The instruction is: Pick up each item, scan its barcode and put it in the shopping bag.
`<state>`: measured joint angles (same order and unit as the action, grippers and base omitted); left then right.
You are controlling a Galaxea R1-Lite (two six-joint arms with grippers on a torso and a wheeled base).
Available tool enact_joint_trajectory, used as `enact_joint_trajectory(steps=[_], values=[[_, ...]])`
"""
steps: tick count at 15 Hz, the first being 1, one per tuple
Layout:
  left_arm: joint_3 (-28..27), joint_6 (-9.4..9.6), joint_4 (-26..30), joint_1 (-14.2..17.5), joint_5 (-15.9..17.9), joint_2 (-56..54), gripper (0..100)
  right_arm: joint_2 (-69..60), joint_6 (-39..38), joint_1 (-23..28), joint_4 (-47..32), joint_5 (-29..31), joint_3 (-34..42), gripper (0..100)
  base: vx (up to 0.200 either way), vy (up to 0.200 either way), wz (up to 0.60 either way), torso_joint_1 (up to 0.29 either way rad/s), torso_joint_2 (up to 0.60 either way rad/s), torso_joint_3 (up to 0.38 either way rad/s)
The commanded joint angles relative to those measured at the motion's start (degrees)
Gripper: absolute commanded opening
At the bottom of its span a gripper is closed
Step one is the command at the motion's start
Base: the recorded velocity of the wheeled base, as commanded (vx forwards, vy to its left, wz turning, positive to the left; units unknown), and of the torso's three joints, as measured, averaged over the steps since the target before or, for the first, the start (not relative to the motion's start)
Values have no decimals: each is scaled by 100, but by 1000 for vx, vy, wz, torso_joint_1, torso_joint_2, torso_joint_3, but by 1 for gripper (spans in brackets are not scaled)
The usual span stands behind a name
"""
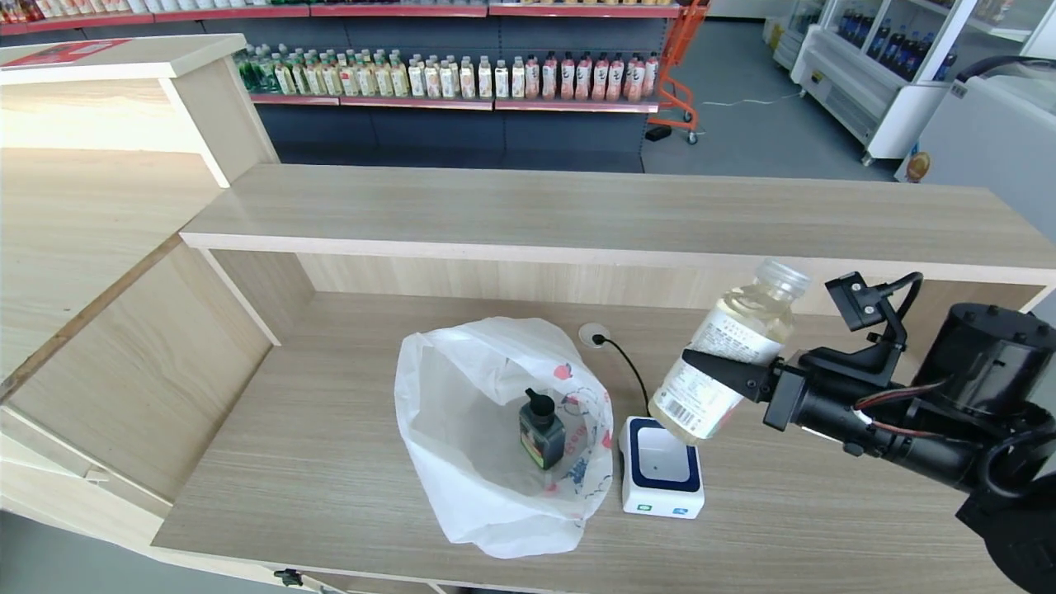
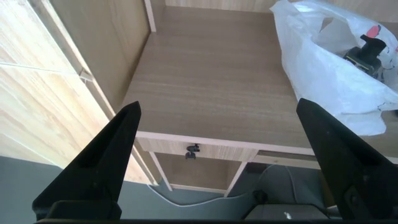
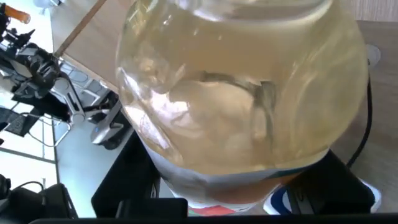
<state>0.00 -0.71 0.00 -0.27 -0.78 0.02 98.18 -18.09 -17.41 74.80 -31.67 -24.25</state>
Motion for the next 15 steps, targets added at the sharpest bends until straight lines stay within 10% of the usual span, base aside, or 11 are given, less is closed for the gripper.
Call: enact_joint_trajectory(steps=[1, 15], values=[[0, 0, 0, 9, -1, -2, 100, -458, -37, -184, -264, -6, -1, 0, 0, 200, 0, 7, 7, 2], [0, 36, 0, 9, -1, -2, 100, 474, 579, -826, -660, 355, 491, 0, 0, 14, 0, 0, 0, 1]])
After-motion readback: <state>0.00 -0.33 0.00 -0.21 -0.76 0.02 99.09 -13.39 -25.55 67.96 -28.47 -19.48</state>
